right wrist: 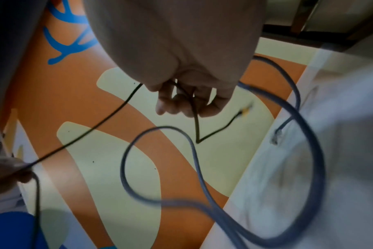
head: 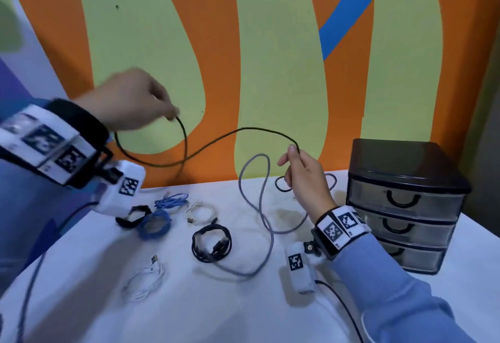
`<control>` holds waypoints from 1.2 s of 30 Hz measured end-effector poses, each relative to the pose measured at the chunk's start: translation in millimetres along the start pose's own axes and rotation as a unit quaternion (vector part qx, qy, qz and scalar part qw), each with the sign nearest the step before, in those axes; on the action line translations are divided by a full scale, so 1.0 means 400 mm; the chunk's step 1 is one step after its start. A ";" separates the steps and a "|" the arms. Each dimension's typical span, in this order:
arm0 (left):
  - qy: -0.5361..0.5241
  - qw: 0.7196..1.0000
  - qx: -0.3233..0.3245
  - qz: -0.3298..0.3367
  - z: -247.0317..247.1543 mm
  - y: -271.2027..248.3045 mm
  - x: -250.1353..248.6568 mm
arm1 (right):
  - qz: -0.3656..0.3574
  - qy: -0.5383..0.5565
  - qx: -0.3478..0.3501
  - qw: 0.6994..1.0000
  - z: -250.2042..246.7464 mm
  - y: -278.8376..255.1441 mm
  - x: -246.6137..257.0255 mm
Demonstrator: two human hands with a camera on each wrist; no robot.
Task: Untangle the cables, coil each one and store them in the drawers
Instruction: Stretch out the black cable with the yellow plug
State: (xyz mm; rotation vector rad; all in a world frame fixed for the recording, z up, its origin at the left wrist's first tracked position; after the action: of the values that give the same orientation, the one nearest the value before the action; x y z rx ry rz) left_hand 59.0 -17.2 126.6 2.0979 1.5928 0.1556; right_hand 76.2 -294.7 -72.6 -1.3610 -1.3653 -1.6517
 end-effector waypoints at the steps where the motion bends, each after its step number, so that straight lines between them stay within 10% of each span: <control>1: 0.009 0.999 0.038 0.020 0.029 -0.009 -0.019 | -0.012 0.004 -0.004 1.000 0.000 -0.004 0.006; 12: -0.018 0.969 0.221 0.108 0.261 -0.020 -0.092 | 0.056 0.215 0.105 0.969 -0.035 -0.018 0.073; 20: -0.374 0.909 -0.184 0.033 0.239 0.013 -0.101 | -0.002 0.180 0.134 0.974 -0.029 -0.024 0.093; 24: -0.249 0.943 -0.029 0.217 0.272 -0.018 -0.182 | -0.014 0.185 0.156 0.970 -0.014 -0.037 0.101; 27: -0.316 0.917 0.054 0.239 0.313 -0.012 -0.192 | 0.000 0.215 0.162 0.963 -0.017 -0.040 0.103; 32: -0.494 0.849 -0.002 0.189 0.342 0.009 -0.136 | 0.041 0.260 0.195 0.945 -0.023 -0.036 0.101; 36: -0.478 0.858 -0.119 0.149 0.335 0.030 -0.100 | 0.070 0.276 0.233 0.930 -0.018 -0.039 0.100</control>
State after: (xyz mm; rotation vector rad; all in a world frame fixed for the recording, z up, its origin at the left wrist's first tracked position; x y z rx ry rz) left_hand 108.0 -99.2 23.7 1.7440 0.6113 -0.4964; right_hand 47.7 -290.4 -39.7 -0.6338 -1.1778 -1.3530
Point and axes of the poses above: each hand's wrist, its own y-axis towards the middle knuckle, its own z-axis out of the palm, x = y × z, the point moved 2 cm from there along y, towards the middle knuckle, and after that the axes turned 4 degrees about z, right-handed, at the moved point
